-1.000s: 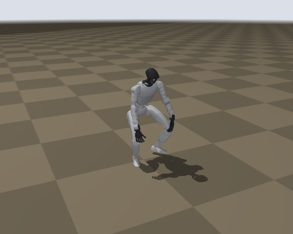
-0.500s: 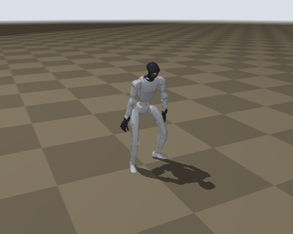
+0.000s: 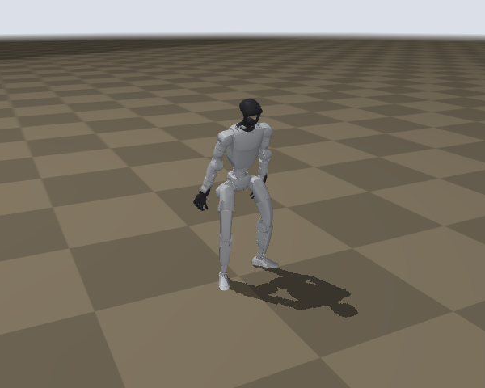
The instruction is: In place motions
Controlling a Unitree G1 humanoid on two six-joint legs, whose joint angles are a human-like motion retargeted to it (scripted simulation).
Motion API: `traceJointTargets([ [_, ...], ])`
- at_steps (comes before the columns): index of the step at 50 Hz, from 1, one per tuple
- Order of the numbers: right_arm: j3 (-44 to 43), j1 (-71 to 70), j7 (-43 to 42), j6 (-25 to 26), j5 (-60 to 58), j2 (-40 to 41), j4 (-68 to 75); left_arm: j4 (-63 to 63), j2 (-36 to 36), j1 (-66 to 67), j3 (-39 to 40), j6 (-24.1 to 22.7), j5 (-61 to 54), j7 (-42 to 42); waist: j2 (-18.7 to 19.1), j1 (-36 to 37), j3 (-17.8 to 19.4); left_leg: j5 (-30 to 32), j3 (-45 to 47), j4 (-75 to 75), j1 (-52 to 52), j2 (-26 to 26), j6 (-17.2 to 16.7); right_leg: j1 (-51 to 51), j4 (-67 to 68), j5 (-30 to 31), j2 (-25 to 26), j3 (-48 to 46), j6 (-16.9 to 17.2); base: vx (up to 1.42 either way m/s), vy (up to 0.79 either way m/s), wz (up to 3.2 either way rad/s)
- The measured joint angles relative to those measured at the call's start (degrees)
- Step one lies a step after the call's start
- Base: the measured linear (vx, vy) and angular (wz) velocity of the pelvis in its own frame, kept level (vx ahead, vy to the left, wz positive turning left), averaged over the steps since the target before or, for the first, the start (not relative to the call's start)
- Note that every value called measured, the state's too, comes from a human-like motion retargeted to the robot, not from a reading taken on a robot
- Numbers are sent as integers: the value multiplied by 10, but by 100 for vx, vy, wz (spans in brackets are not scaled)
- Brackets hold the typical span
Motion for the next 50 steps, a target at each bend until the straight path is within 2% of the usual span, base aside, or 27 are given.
traceJointTargets([
  [6,90,-185,45,-33,-10,-10,-104,-50,46,-141,-78,-29,-22,2,9,21,-20,-128,-52,324,-224,84,-1,-205,256,-108,-3,70,2,-21,-2,-27],
  [10,87,-304,80,-41,-52,-5,-176,-84,102,-251,-92,-20,38,-49,9,31,-29,-186,-93,516,-389,121,5,-365,421,-154,-5,101,-8,-11,0,-32],
  [13,74,-374,106,-51,-42,-4,-207,-97,160,-325,-143,-18,58,-81,0,44,-23,-215,-108,628,-479,142,18,-459,528,-180,-6,108,-19,-16,-10,-16],
  [17,59,-435,122,-58,-2,2,-218,-83,194,-404,-158,-4,98,-70,-5,44,-2,-241,-116,726,-544,157,43,-532,631,-206,-10,109,-47,-7,0,2],
  [21,44,-444,125,-69,4,2,-225,-80,200,-428,-152,-1,110,-82,-5,46,17,-253,-125,752,-555,159,58,-540,658,-217,4,115,-56,1,0,-3],
  [25,31,-412,116,-74,-3,-11,-192,-66,197,-402,-142,-2,118,-114,0,48,18,-235,-121,699,-514,155,46,-492,597,-200,10,119,-41,3,1,-5],
  [28,11,-361,105,-49,-18,-14,-142,-55,197,-349,-138,4,134,-110,7,45,14,-205,-107,606,-444,146,28,-417,495,-168,17,117,-22,9,3,-4],
  [31,-15,-291,92,0,2,-5,-88,-50,182,-270,-127,17,133,-87,13,35,13,-157,-84,473,-349,131,18,-316,352,-115,28,110,-6,8,0,10],
  [35,-42,-188,101,36,64,4,-29,-45,116,-165,-53,15,85,-56,15,12,5,-62,-22,243,-213,92,21,-179,124,-22,29,79,-3,-1,4,28],
  [40,-84,-19,123,11,87,9,25,9,46,-38,26,2,8,-83,1,-1,11,47,21,-42,-12,7,9,4,-103,68,25,26,-4,28,-4,26],
  [43,-74,71,129,0,106,3,77,42,40,45,19,12,15,-104,-1,6,11,82,28,-154,84,-26,13,92,-185,94,39,5,-6,35,-11,15],
  [45,-65,137,131,19,82,-5,84,75,52,98,17,20,42,-113,-3,-3,-10,101,27,-207,121,-50,17,133,-231,105,51,-14,-2,43,-7,26],
  [47,-79,173,119,70,30,-8,84,82,55,134,27,55,84,-112,-9,-15,-36,107,23,-222,122,-65,11,136,-226,96,36,-54,10,25,0,45],
  [50,-113,177,114,136,-12,-3,84,82,42,151,35,104,111,-94,-8,-12,-37,110,15,-210,114,-61,13,114,-199,91,31,-11,0,1,-1,15],
])
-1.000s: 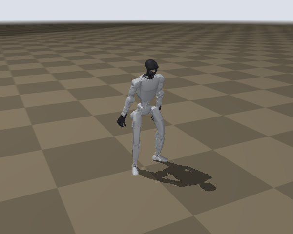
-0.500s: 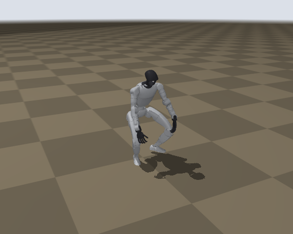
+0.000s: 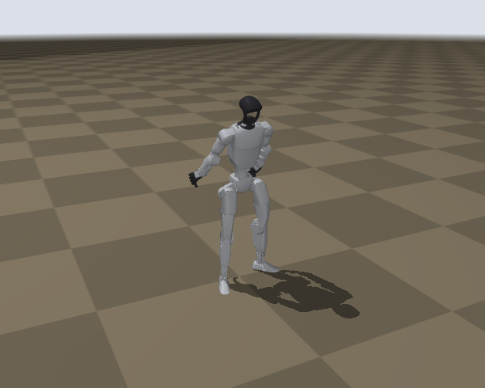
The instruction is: In place motions
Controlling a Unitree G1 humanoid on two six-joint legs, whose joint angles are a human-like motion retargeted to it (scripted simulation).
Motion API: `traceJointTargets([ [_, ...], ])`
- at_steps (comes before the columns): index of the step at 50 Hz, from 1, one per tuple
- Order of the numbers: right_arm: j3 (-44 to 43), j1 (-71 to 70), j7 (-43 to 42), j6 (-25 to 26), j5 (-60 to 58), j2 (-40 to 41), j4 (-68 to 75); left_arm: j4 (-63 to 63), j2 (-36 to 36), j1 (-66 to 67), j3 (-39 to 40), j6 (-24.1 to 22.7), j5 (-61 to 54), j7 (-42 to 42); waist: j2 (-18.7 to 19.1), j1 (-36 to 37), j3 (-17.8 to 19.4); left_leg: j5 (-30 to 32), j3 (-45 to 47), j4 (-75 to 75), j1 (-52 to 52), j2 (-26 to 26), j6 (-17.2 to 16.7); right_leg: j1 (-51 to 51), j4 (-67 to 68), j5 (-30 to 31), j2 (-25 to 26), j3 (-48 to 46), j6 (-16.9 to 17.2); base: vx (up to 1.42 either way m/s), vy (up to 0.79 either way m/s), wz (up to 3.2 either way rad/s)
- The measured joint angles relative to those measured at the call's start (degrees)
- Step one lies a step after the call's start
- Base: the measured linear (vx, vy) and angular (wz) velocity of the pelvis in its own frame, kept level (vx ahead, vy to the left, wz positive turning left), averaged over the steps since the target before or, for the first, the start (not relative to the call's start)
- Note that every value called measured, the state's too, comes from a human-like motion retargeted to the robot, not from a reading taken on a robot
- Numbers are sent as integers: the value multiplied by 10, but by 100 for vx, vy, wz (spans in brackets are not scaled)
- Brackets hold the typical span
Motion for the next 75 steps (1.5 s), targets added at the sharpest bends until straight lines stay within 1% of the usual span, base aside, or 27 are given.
traceJointTargets([
  [3,16,-29,18,-70,24,-3,0,0,-6,-4,-1,-25,-40,-2,-3,-2,20,-3,8,6,24,8,-1,25,-4,5,5,-19,-1,-11,-4,-31],
  [5,27,-49,33,-103,35,-3,-20,0,-12,-14,8,-40,-45,-5,-1,-5,15,-10,16,6,38,11,-2,30,-1,4,7,-8,1,5,1,-30],
  [10,37,-133,64,-99,55,17,-105,-17,-19,-88,-11,-47,-44,-19,-4,-11,-3,-44,15,59,11,19,-3,5,28,-9,-3,-6,-3,-2,0,0],
  [13,69,-211,79,-110,89,22,-163,-28,-14,-169,-61,-66,-76,-8,-2,-6,5,-87,-3,168,-71,51,1,-57,109,-45,-22,-5,0,-35,-6,11],
  [15,106,-271,94,-117,102,16,-199,-42,-6,-224,-92,-77,-89,2,0,9,13,-121,1,229,-111,78,-2,-121,195,-81,-21,24,1,-36,-8,-49],
  [18,165,-357,128,-127,64,12,-229,-63,20,-280,-135,-82,-76,-20,5,-3,22,-174,-24,353,-180,115,2,-172,288,-127,-19,41,-2,-19,-15,-18],
  [21,180,-432,165,-134,-30,15,-245,-85,42,-325,-130,-65,-1,-59,24,-13,24,-213,-68,456,-253,149,-1,-219,361,-161,0,53,-5,-20,-14,-4],
  [24,185,-481,152,-135,-77,20,-253,-108,58,-358,-144,-67,34,-69,26,2,37,-232,-84,517,-282,172,-3,-244,407,-180,16,71,-5,-19,-16,-50],
  [27,190,-501,135,-147,-72,25,-256,-129,67,-370,-157,-67,51,-71,30,8,42,-237,-86,535,-284,181,-3,-244,419,-185,19,74,-4,-11,-6,-15],
  [33,185,-458,146,-181,-54,34,-257,-140,56,-327,-155,-72,47,-55,29,-4,32,-201,-58,445,-216,150,1,-185,342,-152,8,70,0,9,0,23],
  [38,181,-384,115,-161,-38,32,-216,-110,33,-257,-139,-61,24,-47,15,-9,13,-109,-6,236,-106,84,-2,-99,176,-72,-8,51,-1,4,-1,22],
  [43,161,-277,89,-168,-30,24,-163,-70,15,-162,-117,-81,-3,-15,10,4,0,-26,18,41,19,29,-11,13,21,-6,1,10,1,19,-2,-2],
  [45,156,-229,81,-168,-42,21,-139,-56,15,-117,-109,-80,-1,-9,9,3,-14,-10,21,-9,58,8,-7,56,-28,10,13,-3,6,47,-2,9],
  [47,150,-189,69,-160,-64,17,-111,-37,18,-80,-88,-71,16,-15,6,-12,-42,-16,19,-26,72,-10,-10,72,-34,1,12,-55,10,45,6,28],
  [48,139,-175,61,-150,-73,15,-94,-28,17,-69,-77,-60,30,-21,10,-17,-50,-19,13,-22,67,-9,-9,58,-21,-4,11,-21,4,23,8,32],
  [50,124,-162,50,-119,-69,13,-58,-2,6,-63,-58,-32,46,-32,15,-19,-38,-18,10,-8,66,0,-7,52,-1,-5,7,3,4,3,3,9],
  [52,123,-149,36,-115,-25,15,-46,0,-3,-52,-50,-27,18,-27,12,-20,-8,-20,13,-2,89,1,-3,78,-2,-3,7,-19,1,-6,3,-13],
  [53,125,-143,27,-130,2,15,-46,0,-5,-50,-46,-38,-3,-23,10,-25,7,-22,12,0,100,1,-2,91,-3,-4,9,-24,-1,-3,6,-6],
  [55,125,-133,17,-171,42,16,-58,0,-10,-44,-40,-69,-34,-16,9,-34,14,-30,15,10,105,6,-4,96,4,-10,7,-20,4,5,4,-11],
  [58,105,-130,6,-184,55,27,-80,0,-18,-47,-38,-95,-35,18,13,-49,-10,-53,3,48,65,13,-3,63,36,-30,-1,-24,7,1,0,24],
  [60,91,-146,1,-183,66,36,-98,0,-19,-72,-54,-110,-50,51,15,-36,-20,-77,-1,112,8,36,-6,1,103,-54,-19,-15,9,-31,0,-2],
  [62,90,-177,-2,-184,89,42,-125,-1,-14,-114,-77,-145,-80,92,7,-14,-13,-108,2,199,-56,64,-7,-72,194,-86,-35,25,13,-51,-4,-42],
  [65,114,-226,-3,-200,113,45,-165,-37,6,-161,-120,-193,-124,156,-5,1,10,-168,-6,329,-131,103,-12,-146,290,-130,-31,65,12,-34,-6,-26],
  [67,140,-264,15,-197,108,40,-181,-80,25,-181,-142,-190,-136,154,-2,-10,6,-208,-33,428,-200,127,-9,-196,364,-164,-36,65,10,-8,1,10],
  [70,166,-337,65,-170,69,41,-202,-133,43,-218,-117,-166,-109,91,3,-25,3,-249,-67,538,-288,153,-8,-283,455,-194,-11,110,13,-14,9,-38],
  [72,168,-377,93,-159,55,47,-214,-147,59,-251,-118,-156,-105,56,2,-17,16,-269,-75,592,-311,172,-8,-305,493,-209,-2,112,8,-18,8,-78],
  [75,170,-419,100,-167,81,55,-229,-151,84,-293,-132,-153,-109,46,3,-20,31,-278,-88,627,-322,186,-6,-313,514,-213,12,120,8,-12,9,-43],
])
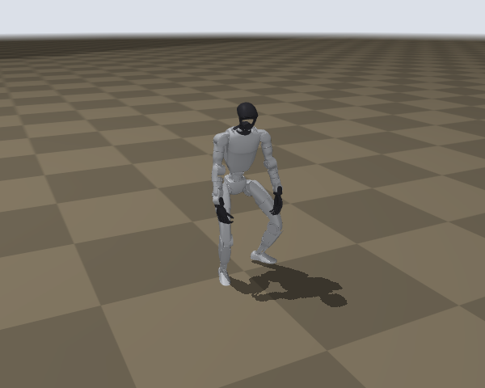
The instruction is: In place motions
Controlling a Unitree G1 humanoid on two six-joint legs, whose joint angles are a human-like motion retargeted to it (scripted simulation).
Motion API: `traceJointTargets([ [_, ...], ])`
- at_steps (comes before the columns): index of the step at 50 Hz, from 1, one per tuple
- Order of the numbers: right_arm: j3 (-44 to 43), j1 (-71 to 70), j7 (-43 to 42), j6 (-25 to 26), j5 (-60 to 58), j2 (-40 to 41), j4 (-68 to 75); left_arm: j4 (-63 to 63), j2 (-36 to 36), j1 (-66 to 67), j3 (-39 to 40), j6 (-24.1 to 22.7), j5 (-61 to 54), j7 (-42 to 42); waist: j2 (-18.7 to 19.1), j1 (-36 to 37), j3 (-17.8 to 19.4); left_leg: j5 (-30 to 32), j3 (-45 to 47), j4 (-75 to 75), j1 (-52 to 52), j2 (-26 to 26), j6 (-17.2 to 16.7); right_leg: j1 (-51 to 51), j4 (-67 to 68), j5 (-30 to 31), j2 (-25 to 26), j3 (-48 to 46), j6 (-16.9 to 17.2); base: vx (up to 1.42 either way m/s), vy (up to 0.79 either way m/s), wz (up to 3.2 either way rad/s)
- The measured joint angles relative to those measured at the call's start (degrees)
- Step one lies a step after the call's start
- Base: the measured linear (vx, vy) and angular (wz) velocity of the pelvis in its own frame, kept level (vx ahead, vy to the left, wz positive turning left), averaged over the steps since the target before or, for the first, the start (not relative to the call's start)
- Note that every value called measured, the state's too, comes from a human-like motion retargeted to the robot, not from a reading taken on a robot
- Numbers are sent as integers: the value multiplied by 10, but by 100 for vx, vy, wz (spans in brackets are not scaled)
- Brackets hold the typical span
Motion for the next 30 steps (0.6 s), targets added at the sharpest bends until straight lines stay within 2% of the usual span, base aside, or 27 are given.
traceJointTargets([
  [6,-5,1,9,-13,33,11,-41,-18,-7,-24,0,-1,35,12,4,-4,0,35,24,-101,58,-18,4,62,-109,48,1,-4,5,-2,2,2],
  [13,10,81,-37,-23,-36,-11,-14,-21,-51,40,-14,5,43,-4,-5,-17,-16,166,104,-410,227,-99,-5,211,-368,168,-21,-59,-2,1,-1,29],
  [16,9,130,-55,-22,-88,-22,24,0,-65,88,-23,6,65,-8,1,-25,-21,213,105,-526,305,-132,-13,288,-461,209,-12,-91,-6,22,0,32],
  [18,8,168,-66,-18,-123,-26,50,20,-70,129,-25,3,83,-9,5,-32,-39,231,108,-581,342,-151,-10,324,-508,227,-1,-99,-12,42,1,13],
  [20,4,207,-83,-10,-160,-24,79,49,-71,170,-11,3,112,0,7,-38,-76,250,122,-632,368,-171,-10,343,-539,234,5,-121,-9,51,-4,-27],
  [22,-15,236,-102,12,-181,-19,117,89,-71,197,10,19,139,20,12,-44,-110,248,131,-656,380,-179,-26,332,-526,223,2,-132,-8,40,-5,-23],
  [25,-49,254,-121,64,-157,-12,194,151,-85,223,56,80,141,52,32,-59,-145,250,124,-645,353,-156,-34,293,-483,196,10,-102,-10,15,-10,-1],
  [27,-58,253,-133,78,-93,-12,229,151,-101,245,92,119,86,51,35,-57,-126,246,141,-649,375,-146,-38,291,-453,175,21,-94,-13,-8,-15,-58],
  [30,-69,268,-137,70,1,-14,229,151,-112,262,129,121,-4,5,41,-59,-97,241,166,-659,413,-132,-46,290,-400,136,37,-78,-12,3,-20,-62],
])
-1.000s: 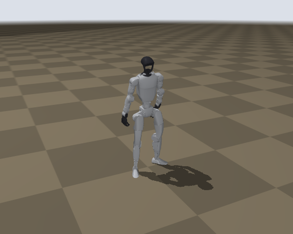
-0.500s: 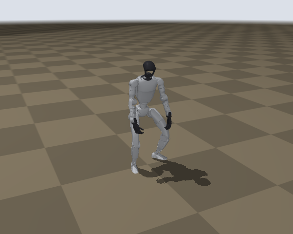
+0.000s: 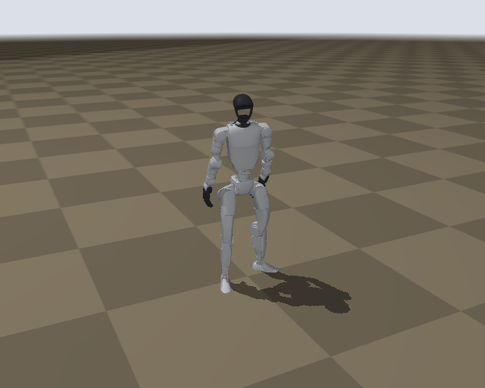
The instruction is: In place motions
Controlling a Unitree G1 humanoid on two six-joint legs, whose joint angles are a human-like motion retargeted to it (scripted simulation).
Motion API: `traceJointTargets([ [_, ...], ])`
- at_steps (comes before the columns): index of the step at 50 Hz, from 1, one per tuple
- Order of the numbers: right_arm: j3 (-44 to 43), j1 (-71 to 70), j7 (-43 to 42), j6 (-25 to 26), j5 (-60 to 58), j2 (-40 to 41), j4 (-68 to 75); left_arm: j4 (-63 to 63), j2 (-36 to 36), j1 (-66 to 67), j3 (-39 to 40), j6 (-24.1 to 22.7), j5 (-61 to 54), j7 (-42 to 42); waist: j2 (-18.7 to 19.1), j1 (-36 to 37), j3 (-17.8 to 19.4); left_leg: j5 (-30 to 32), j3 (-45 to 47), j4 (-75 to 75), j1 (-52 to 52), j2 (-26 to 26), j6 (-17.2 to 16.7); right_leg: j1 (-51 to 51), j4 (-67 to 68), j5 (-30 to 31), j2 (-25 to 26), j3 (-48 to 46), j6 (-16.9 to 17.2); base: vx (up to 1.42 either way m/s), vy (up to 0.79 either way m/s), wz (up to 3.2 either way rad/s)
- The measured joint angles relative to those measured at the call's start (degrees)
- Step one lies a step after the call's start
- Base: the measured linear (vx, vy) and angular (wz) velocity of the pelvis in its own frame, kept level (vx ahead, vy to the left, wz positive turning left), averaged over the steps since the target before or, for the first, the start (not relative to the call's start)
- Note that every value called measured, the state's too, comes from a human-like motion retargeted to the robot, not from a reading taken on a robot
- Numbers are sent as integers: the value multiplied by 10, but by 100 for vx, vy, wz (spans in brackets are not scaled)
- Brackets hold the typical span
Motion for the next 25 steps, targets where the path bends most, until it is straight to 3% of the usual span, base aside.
traceJointTargets([
  [4,-14,23,25,-14,37,6,0,0,2,15,50,9,28,-51,8,-15,4,-1,14,3,34,27,-15,3,43,-46,32,34,1,30,-30,-22],
  [7,-20,29,65,-18,22,8,0,-4,17,8,35,21,64,-74,4,-14,8,2,9,19,53,39,-10,25,40,-58,36,21,6,27,-29,29],
  [10,-17,21,93,-9,-12,6,0,-34,24,-14,3,41,103,-97,-20,-2,16,17,-1,83,40,42,25,57,12,-57,22,6,3,23,-27,46],
  [13,1,-2,113,10,-52,-4,-4,-85,23,-43,-26,49,162,-136,-56,21,26,18,-25,236,-29,49,107,81,-12,-50,-13,13,3,18,-12,15],
  [15,15,-19,120,20,-83,-15,-12,-117,21,-60,-49,43,198,-155,-69,47,32,4,-40,320,-70,46,128,89,-21,-47,-27,21,1,17,0,-35],
  [20,28,-57,113,29,-149,-46,-44,-180,16,-75,-113,12,258,-119,-57,113,34,7,-135,392,-174,-17,101,102,-36,-46,-21,36,-4,20,12,-38],
  [25,29,-83,96,22,-145,-64,-87,-195,21,-54,-147,-15,291,-58,-36,142,29,36,-103,292,-211,-38,92,128,-48,-56,-6,36,5,37,14,-19],
])
